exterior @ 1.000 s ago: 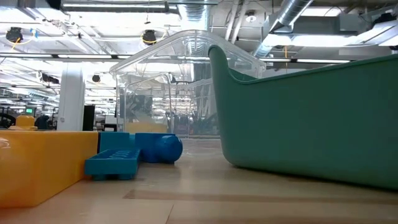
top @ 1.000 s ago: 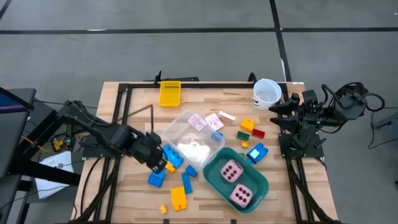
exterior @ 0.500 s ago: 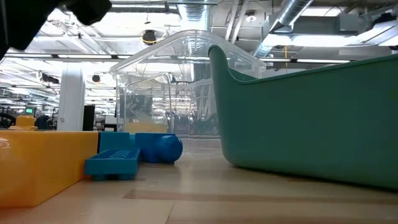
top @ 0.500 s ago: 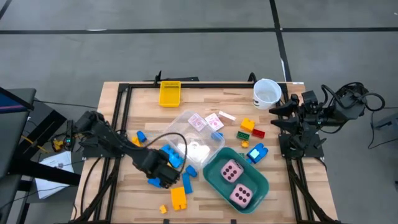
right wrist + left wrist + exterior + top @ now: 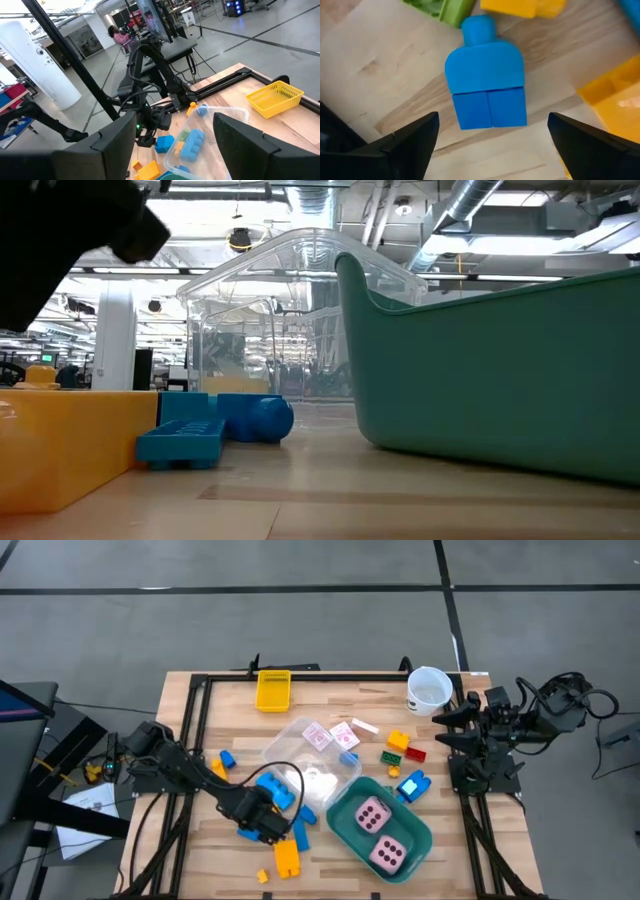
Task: Pick & Place Toys
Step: Put the blue game pieces into the transparent bin
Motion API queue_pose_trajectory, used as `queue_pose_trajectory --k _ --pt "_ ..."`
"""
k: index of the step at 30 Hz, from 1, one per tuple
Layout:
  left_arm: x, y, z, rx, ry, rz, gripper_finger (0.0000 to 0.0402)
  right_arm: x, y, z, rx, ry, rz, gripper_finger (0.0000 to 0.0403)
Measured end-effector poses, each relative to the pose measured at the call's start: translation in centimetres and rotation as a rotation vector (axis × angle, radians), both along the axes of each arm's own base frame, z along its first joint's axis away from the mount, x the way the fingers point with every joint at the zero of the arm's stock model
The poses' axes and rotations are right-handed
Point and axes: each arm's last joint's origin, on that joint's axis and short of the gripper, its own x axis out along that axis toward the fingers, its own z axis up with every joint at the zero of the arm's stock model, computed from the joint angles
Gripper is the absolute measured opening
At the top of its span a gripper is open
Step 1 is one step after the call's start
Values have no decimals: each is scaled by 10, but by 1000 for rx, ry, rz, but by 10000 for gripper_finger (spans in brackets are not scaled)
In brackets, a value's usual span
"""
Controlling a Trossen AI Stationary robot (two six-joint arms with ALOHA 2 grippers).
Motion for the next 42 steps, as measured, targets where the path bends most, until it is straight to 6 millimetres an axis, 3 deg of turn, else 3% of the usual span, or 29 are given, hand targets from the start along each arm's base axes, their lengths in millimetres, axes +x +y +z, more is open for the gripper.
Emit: queue_pose_trajectory --k 14,34,37,42 --pt "-10 3 -33 -27 -32 55 376 0 0 0 12 -3 -3 254" --pt "-18 9 -59 5 -97 103 373 0 0 0 13 -4 -10 254" --pt "-17 9 -59 21 -109 99 356 0 -1 0 13 -4 -17 254" --pt "-17 9 -59 20 -111 58 287 1 -2 0 15 -5 -34 254"
